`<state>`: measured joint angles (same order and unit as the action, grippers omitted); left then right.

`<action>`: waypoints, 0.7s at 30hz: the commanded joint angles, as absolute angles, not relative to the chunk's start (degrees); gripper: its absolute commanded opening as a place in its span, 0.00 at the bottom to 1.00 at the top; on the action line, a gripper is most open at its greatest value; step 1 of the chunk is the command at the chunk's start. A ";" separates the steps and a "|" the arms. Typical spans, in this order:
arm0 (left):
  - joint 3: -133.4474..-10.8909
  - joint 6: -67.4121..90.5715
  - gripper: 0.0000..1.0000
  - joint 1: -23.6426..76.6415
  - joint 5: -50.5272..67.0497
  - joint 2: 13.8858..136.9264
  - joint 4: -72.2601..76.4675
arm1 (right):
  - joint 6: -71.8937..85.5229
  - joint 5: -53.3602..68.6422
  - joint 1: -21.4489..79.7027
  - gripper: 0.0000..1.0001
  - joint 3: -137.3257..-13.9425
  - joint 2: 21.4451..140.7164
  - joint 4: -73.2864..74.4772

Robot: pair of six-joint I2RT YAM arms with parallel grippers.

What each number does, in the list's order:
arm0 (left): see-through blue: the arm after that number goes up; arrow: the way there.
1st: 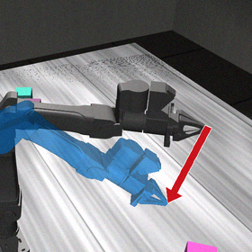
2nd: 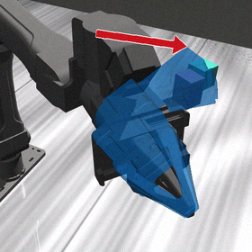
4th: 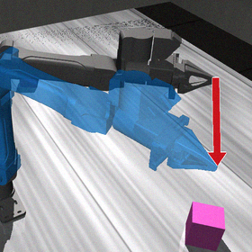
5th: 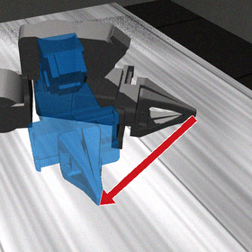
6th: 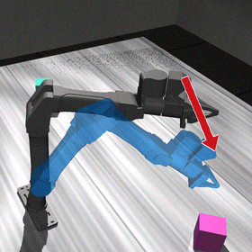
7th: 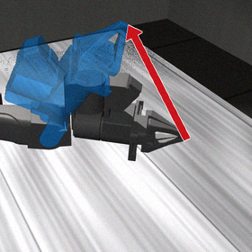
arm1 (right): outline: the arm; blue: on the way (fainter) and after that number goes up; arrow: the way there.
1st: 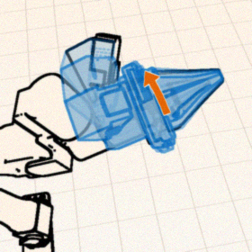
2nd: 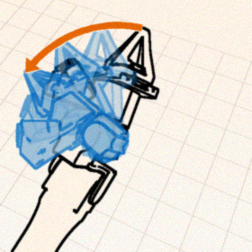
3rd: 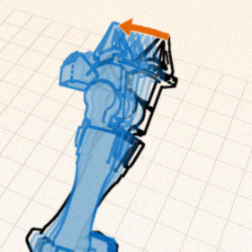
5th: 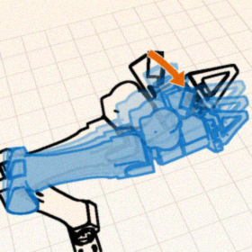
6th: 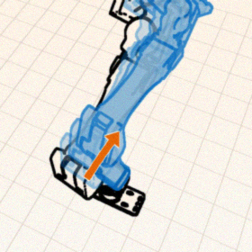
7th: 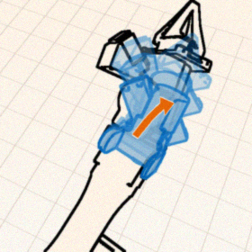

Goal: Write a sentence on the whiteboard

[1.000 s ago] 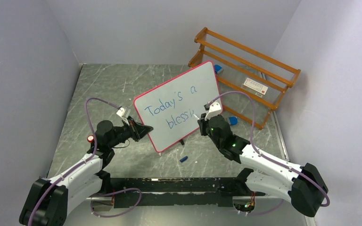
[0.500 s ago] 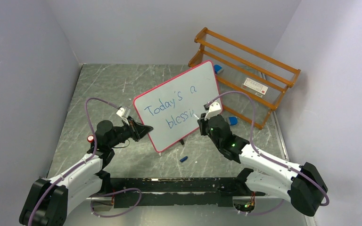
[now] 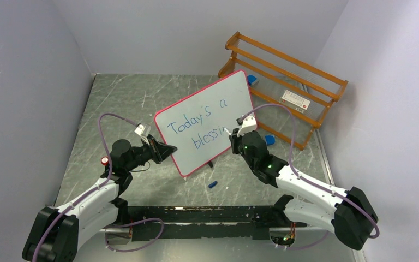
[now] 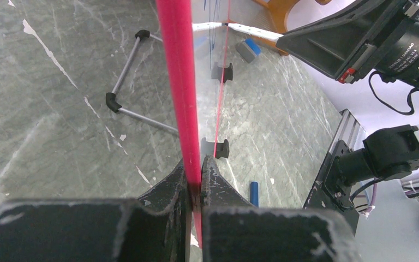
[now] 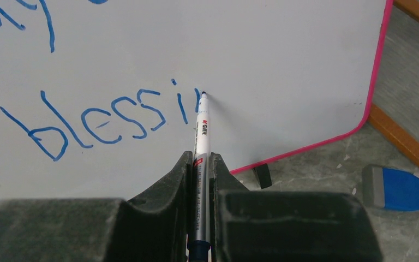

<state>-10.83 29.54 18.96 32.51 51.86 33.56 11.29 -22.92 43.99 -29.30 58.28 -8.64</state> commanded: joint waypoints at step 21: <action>-11.07 26.02 0.05 18.72 26.87 51.68 30.23 | 13.44 -22.54 41.60 0.00 -29.76 57.91 -6.21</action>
<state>-10.83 29.58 18.96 32.25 51.83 33.52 12.08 -22.85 42.04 -30.33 59.18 -8.14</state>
